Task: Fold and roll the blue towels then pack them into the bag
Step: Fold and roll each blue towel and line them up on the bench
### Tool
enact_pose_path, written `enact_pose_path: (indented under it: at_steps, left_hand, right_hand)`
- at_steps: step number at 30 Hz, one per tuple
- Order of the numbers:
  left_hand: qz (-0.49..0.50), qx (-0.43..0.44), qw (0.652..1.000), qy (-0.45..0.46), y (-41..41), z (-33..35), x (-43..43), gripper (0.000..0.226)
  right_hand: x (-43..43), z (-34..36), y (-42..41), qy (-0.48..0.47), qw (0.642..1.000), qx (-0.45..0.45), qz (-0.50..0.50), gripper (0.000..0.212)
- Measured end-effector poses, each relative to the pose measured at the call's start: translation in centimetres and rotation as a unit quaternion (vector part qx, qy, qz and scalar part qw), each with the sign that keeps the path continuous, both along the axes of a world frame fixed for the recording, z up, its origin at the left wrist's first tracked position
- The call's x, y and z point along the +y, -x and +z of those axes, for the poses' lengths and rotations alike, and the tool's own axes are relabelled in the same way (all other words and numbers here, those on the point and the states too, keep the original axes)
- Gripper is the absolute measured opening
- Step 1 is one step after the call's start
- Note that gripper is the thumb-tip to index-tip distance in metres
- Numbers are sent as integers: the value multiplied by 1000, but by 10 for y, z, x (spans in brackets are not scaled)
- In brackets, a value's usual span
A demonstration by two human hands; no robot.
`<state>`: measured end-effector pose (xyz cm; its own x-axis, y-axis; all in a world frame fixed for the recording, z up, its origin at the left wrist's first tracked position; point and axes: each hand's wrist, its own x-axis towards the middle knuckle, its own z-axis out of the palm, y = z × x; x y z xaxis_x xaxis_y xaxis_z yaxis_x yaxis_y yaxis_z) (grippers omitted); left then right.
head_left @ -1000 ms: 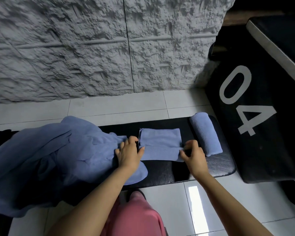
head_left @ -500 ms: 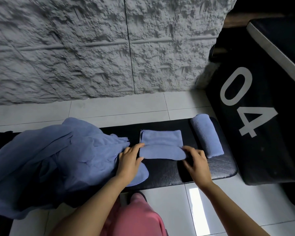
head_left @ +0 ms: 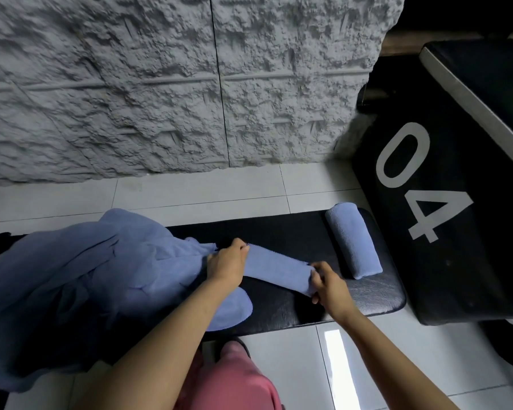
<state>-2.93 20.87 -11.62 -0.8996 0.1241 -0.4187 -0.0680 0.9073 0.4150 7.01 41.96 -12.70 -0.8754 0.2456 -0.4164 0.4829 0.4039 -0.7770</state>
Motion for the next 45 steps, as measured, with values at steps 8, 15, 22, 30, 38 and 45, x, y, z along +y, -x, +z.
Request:
enact_pose_path:
  at_steps: [8,15,22,30,38,45]
  left_hand:
    - [194,147,940,-239,-53,-9,43,56]
    - [204,27,927,-313,-49,-8,71,87]
    - [111,-40,951,-287,-22,3,99,77]
    - [51,-69,959,-270,-9,5,154,86]
    - [145,-34,954,-260,-7,11,190,57]
    - [80,-26,973,-215,-9,1,180,53]
  right_hand:
    - [-18,2,3,51,989,-70,-120,15]
    - [-22,5,-1,197,950,-115,-212,9]
    - [21,47,4,-139,987,3,-85,12]
    - [90,27,25,-210,976,-39,-43,59]
    - [90,26,24,-171,983,-59,-26,83]
    - [85,25,30,-190,977,-100,-14,98]
